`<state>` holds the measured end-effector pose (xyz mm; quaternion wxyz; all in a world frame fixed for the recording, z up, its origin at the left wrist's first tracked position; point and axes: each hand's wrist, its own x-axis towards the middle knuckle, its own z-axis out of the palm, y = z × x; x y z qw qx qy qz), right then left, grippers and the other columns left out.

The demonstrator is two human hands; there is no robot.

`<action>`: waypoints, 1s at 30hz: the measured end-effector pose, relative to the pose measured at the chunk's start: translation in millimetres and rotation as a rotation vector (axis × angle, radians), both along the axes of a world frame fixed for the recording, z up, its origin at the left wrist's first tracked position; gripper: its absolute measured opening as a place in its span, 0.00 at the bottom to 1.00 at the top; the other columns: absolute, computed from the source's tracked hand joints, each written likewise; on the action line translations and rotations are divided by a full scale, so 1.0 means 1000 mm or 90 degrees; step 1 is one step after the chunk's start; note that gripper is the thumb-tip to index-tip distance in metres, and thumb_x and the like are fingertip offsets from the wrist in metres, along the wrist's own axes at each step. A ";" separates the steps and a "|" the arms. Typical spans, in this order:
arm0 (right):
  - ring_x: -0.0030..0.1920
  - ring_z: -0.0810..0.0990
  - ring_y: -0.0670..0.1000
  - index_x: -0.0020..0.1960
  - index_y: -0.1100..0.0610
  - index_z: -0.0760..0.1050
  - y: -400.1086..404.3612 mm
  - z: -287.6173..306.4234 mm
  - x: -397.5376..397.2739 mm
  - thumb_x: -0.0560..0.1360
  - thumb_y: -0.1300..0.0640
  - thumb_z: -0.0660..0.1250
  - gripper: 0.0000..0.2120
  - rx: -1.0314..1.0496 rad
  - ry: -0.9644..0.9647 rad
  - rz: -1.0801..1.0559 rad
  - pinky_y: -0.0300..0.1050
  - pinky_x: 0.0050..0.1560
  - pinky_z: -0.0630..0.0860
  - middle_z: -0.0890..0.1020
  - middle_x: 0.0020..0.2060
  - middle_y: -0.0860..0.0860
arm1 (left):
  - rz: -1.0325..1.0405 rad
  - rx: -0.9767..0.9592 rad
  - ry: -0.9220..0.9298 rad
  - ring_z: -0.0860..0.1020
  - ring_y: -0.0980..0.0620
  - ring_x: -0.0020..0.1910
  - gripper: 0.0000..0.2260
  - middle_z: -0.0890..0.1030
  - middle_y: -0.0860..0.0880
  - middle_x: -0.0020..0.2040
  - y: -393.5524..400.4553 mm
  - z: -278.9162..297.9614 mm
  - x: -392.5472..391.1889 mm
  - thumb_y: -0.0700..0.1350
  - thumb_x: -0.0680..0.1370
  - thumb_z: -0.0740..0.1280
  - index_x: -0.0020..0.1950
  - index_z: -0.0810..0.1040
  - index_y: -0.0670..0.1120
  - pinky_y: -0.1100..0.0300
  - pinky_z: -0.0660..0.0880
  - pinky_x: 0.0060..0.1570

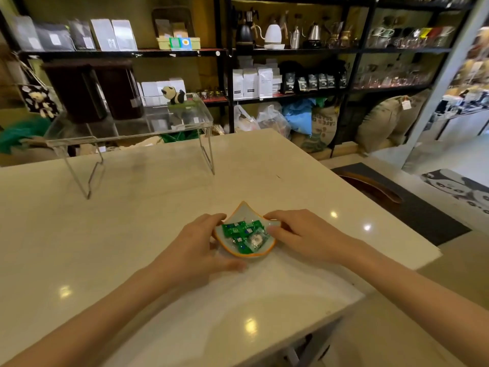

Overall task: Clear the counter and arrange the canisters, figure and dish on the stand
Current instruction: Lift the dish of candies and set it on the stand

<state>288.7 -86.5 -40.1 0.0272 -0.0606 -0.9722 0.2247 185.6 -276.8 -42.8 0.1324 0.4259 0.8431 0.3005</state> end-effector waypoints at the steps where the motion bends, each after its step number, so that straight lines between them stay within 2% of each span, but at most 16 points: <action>1: 0.41 0.75 0.47 0.66 0.54 0.70 0.000 0.000 -0.001 0.78 0.50 0.56 0.18 -0.022 0.000 -0.007 0.43 0.45 0.71 0.77 0.38 0.43 | 0.023 0.010 0.000 0.74 0.55 0.54 0.50 0.71 0.55 0.53 0.001 0.000 0.002 0.66 0.49 0.72 0.68 0.68 0.47 0.67 0.74 0.52; 3: 0.38 0.73 0.47 0.65 0.55 0.71 -0.001 0.002 -0.004 0.78 0.52 0.59 0.17 -0.065 -0.006 -0.029 0.40 0.40 0.68 0.77 0.36 0.47 | 0.072 0.023 -0.016 0.77 0.51 0.52 0.41 0.72 0.54 0.51 0.003 0.001 0.005 0.56 0.55 0.78 0.65 0.71 0.45 0.60 0.76 0.53; 4: 0.37 0.73 0.47 0.65 0.56 0.72 -0.001 0.003 -0.006 0.77 0.53 0.60 0.17 -0.082 -0.012 -0.042 0.39 0.39 0.68 0.77 0.37 0.49 | 0.089 0.029 -0.025 0.78 0.50 0.50 0.37 0.73 0.53 0.50 0.004 0.001 0.006 0.51 0.57 0.80 0.64 0.72 0.45 0.59 0.76 0.52; 6: 0.34 0.72 0.45 0.64 0.57 0.73 -0.001 0.006 -0.010 0.76 0.54 0.62 0.17 -0.104 -0.019 -0.059 0.38 0.37 0.67 0.75 0.33 0.48 | 0.110 0.035 -0.040 0.80 0.49 0.49 0.34 0.76 0.52 0.49 0.007 0.001 0.007 0.46 0.58 0.81 0.62 0.74 0.45 0.59 0.76 0.51; 8: 0.32 0.71 0.43 0.62 0.57 0.75 -0.002 0.009 -0.013 0.76 0.55 0.63 0.16 -0.118 -0.024 -0.067 0.37 0.35 0.66 0.73 0.30 0.45 | 0.125 0.031 -0.042 0.79 0.50 0.52 0.35 0.77 0.51 0.52 0.008 0.001 0.005 0.47 0.57 0.81 0.62 0.74 0.45 0.60 0.74 0.52; 10: 0.32 0.74 0.42 0.61 0.58 0.75 -0.002 0.013 -0.015 0.75 0.57 0.64 0.15 -0.146 -0.023 -0.074 0.37 0.37 0.70 0.75 0.29 0.45 | 0.132 0.019 -0.039 0.77 0.52 0.54 0.36 0.76 0.52 0.52 0.009 0.003 0.002 0.48 0.57 0.81 0.63 0.73 0.45 0.63 0.72 0.53; 13: 0.33 0.77 0.44 0.60 0.60 0.76 -0.001 0.024 -0.021 0.75 0.59 0.64 0.14 -0.186 -0.005 -0.065 0.45 0.45 0.76 0.78 0.30 0.47 | 0.131 0.027 -0.050 0.78 0.53 0.50 0.37 0.77 0.52 0.52 0.008 0.013 -0.007 0.48 0.57 0.81 0.64 0.73 0.43 0.61 0.75 0.53; 16: 0.31 0.76 0.43 0.59 0.61 0.77 0.001 0.039 -0.033 0.75 0.60 0.64 0.14 -0.197 0.021 -0.064 0.39 0.40 0.74 0.79 0.31 0.50 | 0.132 0.049 -0.047 0.78 0.54 0.46 0.38 0.77 0.53 0.50 0.008 0.030 -0.018 0.48 0.57 0.80 0.65 0.73 0.44 0.64 0.75 0.49; 20: 0.29 0.76 0.41 0.59 0.61 0.76 0.005 0.062 -0.057 0.75 0.60 0.64 0.14 -0.216 0.068 -0.061 0.30 0.34 0.72 0.80 0.32 0.52 | 0.136 0.080 -0.027 0.79 0.53 0.48 0.39 0.79 0.51 0.53 0.010 0.058 -0.040 0.49 0.57 0.80 0.65 0.72 0.44 0.62 0.77 0.50; 22: 0.32 0.76 0.44 0.59 0.61 0.76 0.007 0.076 -0.069 0.75 0.60 0.63 0.14 -0.226 0.100 -0.056 0.32 0.35 0.73 0.81 0.34 0.53 | 0.133 0.103 -0.008 0.78 0.53 0.49 0.41 0.78 0.51 0.55 0.010 0.073 -0.052 0.49 0.58 0.80 0.67 0.69 0.44 0.62 0.77 0.49; 25: 0.36 0.77 0.48 0.58 0.59 0.77 0.010 0.098 -0.092 0.75 0.59 0.64 0.12 -0.235 0.155 -0.037 0.36 0.37 0.73 0.82 0.37 0.56 | 0.137 0.152 0.009 0.77 0.53 0.48 0.43 0.76 0.53 0.53 0.011 0.097 -0.071 0.47 0.59 0.79 0.70 0.66 0.46 0.61 0.77 0.49; 28: 0.31 0.77 0.43 0.54 0.60 0.79 0.011 0.119 -0.120 0.75 0.59 0.63 0.10 -0.255 0.206 -0.024 0.31 0.32 0.73 0.81 0.34 0.53 | 0.154 0.210 0.002 0.79 0.50 0.52 0.43 0.76 0.50 0.57 0.012 0.116 -0.094 0.46 0.58 0.80 0.70 0.65 0.48 0.54 0.79 0.54; 30: 0.26 0.76 0.38 0.52 0.60 0.79 0.012 0.130 -0.141 0.75 0.59 0.64 0.09 -0.278 0.235 -0.034 0.28 0.29 0.72 0.80 0.30 0.50 | 0.165 0.260 -0.020 0.81 0.50 0.51 0.40 0.79 0.48 0.56 0.012 0.126 -0.112 0.44 0.58 0.80 0.68 0.68 0.48 0.52 0.79 0.54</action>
